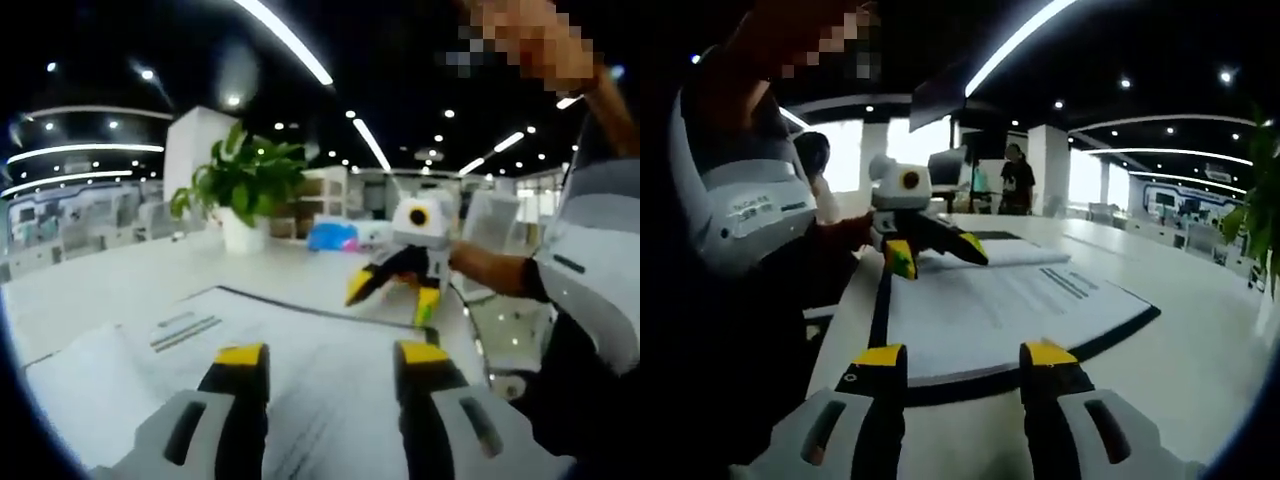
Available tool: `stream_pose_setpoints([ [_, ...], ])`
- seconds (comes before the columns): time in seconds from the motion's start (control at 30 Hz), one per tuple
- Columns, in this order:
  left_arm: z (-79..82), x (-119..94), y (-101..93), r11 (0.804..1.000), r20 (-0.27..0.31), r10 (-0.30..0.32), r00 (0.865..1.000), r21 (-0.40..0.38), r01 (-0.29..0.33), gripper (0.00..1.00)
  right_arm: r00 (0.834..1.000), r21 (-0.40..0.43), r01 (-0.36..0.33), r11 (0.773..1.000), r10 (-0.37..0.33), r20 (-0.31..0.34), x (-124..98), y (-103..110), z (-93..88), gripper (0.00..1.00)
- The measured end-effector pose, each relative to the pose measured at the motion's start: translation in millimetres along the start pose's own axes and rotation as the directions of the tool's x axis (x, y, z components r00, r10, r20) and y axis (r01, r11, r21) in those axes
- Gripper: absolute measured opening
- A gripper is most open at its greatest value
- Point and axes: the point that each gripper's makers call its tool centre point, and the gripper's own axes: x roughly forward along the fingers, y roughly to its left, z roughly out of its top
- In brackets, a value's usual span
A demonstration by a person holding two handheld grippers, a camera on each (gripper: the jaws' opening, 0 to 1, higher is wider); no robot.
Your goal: Flip through the bound document one page at a time
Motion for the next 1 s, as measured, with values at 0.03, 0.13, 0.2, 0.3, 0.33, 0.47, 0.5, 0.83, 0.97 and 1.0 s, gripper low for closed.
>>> stream_pose_setpoints([
  [0.03, -0.1, 0, 0.0, 1.000, 0.000, 0.000, 1.000, 0.000, 0.000, 0.50, 1.000, -0.001, -0.001, 1.000, 0.001, -0.002, 0, -1, -0.2, 0.48],
  [0.13, -0.9, 0, -0.2, 1.000, -0.001, -0.002, 1.000, -0.002, 0.002, 0.50, 1.000, -0.005, -0.005, 1.000, 0.005, -0.008, 0, -2, -0.8, 0.48],
  [0.2, -1.5, 0, -0.3, 1.000, -0.001, -0.003, 1.000, -0.003, 0.003, 0.50, 1.000, -0.010, -0.012, 1.000, 0.012, -0.011, 1, -1, -1.1, 0.48],
  [0.3, -3.2, 0, -0.3, 1.000, -0.003, -0.002, 1.000, -0.005, 0.002, 0.49, 0.999, -0.017, -0.030, 0.999, 0.029, -0.021, 3, 3, -2.3, 0.48],
  [0.33, -3.5, -1, -0.2, 1.000, -0.004, -0.001, 1.000, -0.004, 0.001, 0.49, 0.999, -0.016, -0.033, 0.999, 0.033, -0.025, 4, 3, -3.1, 0.48],
  [0.47, -4.0, -2, -0.1, 1.000, -0.002, 0.000, 1.000, -0.006, 0.000, 0.49, 0.999, -0.008, -0.041, 0.999, 0.041, -0.030, 6, 6, -4.1, 0.48],
  [0.5, -3.9, -2, -0.6, 1.000, -0.002, -0.001, 1.000, -0.005, 0.001, 0.49, 0.998, -0.007, -0.045, 0.999, 0.044, -0.035, 7, 7, -4.9, 0.48],
  [0.83, -2.7, -4, -1.0, 1.000, 0.001, -0.001, 1.000, -0.008, 0.001, 0.49, 0.997, 0.004, -0.052, 0.999, 0.053, -0.053, 10, 9, -8.4, 0.46],
  [0.97, -3.6, -5, 1.6, 1.000, -0.001, 0.001, 1.000, -0.009, -0.001, 0.49, 0.996, 0.041, -0.058, 0.997, 0.060, -0.067, 13, 9, -11.3, 0.44],
  [1.0, -3.5, -5, 1.8, 1.000, 0.000, 0.001, 1.000, -0.009, -0.001, 0.49, 0.996, 0.043, -0.057, 0.997, 0.060, -0.067, 14, 9, -11.5, 0.43],
])
